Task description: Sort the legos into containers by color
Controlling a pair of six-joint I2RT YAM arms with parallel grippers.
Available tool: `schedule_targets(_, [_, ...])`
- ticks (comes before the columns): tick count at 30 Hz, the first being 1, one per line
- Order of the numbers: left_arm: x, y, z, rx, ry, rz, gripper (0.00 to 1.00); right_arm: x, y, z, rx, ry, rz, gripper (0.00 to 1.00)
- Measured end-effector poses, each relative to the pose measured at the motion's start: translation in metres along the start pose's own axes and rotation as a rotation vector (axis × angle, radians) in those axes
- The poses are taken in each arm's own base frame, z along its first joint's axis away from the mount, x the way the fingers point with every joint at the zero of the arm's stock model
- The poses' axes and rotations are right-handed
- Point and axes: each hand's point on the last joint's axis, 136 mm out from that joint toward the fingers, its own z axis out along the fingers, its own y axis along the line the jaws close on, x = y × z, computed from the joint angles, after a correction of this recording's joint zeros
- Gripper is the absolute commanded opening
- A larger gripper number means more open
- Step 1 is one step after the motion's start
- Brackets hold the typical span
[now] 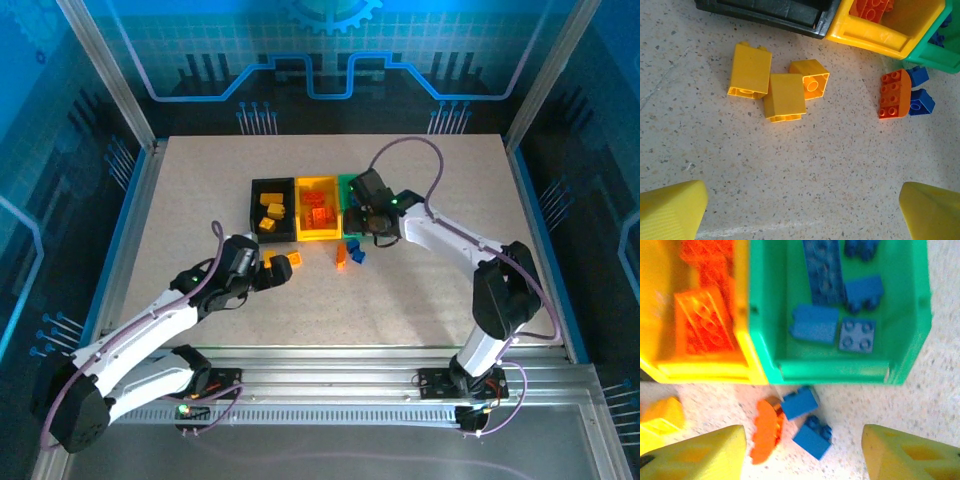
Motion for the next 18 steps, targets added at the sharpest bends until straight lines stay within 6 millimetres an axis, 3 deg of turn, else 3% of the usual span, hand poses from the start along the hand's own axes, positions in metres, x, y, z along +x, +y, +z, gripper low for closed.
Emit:
schedule_targets(4, [0.000, 0.001, 0.000, -0.006, 0.001, -0.001, 0.99, 0.036, 0.007, 0.017, -0.058, 0.092, -0.022, 0.64])
schedule_targets(11, [0.002, 0.009, -0.001, -0.027, 0.002, -0.011, 0.99, 0.067, 0.052, 0.030, -0.102, 0.144, -0.082, 0.63])
schedule_targets(18, [0.001, 0.010, -0.004, -0.022, -0.006, -0.013, 0.99, 0.076, 0.043, 0.063, 0.012, 0.195, -0.019, 0.57])
